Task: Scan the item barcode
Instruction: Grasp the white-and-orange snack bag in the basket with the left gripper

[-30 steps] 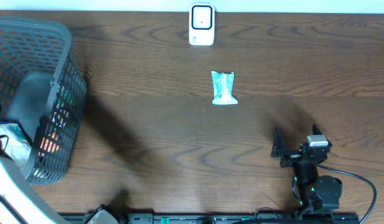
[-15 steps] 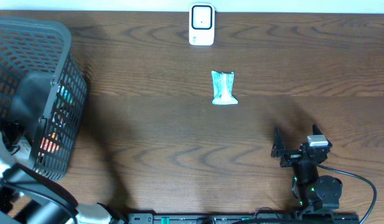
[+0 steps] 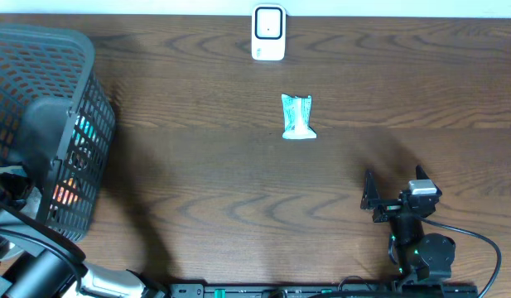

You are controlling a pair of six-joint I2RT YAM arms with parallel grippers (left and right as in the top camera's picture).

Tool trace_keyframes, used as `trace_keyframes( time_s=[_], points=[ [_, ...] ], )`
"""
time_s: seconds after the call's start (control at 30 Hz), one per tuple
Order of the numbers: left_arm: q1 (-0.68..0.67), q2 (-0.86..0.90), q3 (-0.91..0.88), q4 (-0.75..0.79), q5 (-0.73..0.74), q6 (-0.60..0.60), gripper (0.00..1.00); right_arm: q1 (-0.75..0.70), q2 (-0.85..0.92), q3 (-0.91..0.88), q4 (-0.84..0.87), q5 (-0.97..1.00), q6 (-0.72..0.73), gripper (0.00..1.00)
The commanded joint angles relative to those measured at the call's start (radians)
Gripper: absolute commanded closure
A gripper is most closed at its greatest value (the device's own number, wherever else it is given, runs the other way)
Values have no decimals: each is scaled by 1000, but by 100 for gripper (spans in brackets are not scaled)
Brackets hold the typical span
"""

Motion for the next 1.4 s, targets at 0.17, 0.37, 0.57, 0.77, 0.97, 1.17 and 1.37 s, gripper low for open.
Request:
trace_keyframes(
  time_s=[0.17,0.37,0.57,0.77,0.97,1.17,1.37],
  points=[
    [2,19,-2,11,260,165,28,-5,-5,-1,-4,8,10,1],
    [2,19,-24,14,259,164,26,-5,-5,-1,-4,8,10,1],
    [2,19,-43,17,260,164,34,-5,-5,-1,-4,8,10,1],
    [2,19,-84,48,280,165,38,-5,-5,-1,-4,8,10,1],
    [2,18,-88,61,312,161,92,-5,-5,-1,-4,8,10,1],
    [2,-34,-23,11,312,72,93,-5,-5,-1,-4,8,10,1],
    [2,-219,30,20,400,39,93,-5,-5,-1,-4,8,10,1]
  ],
)
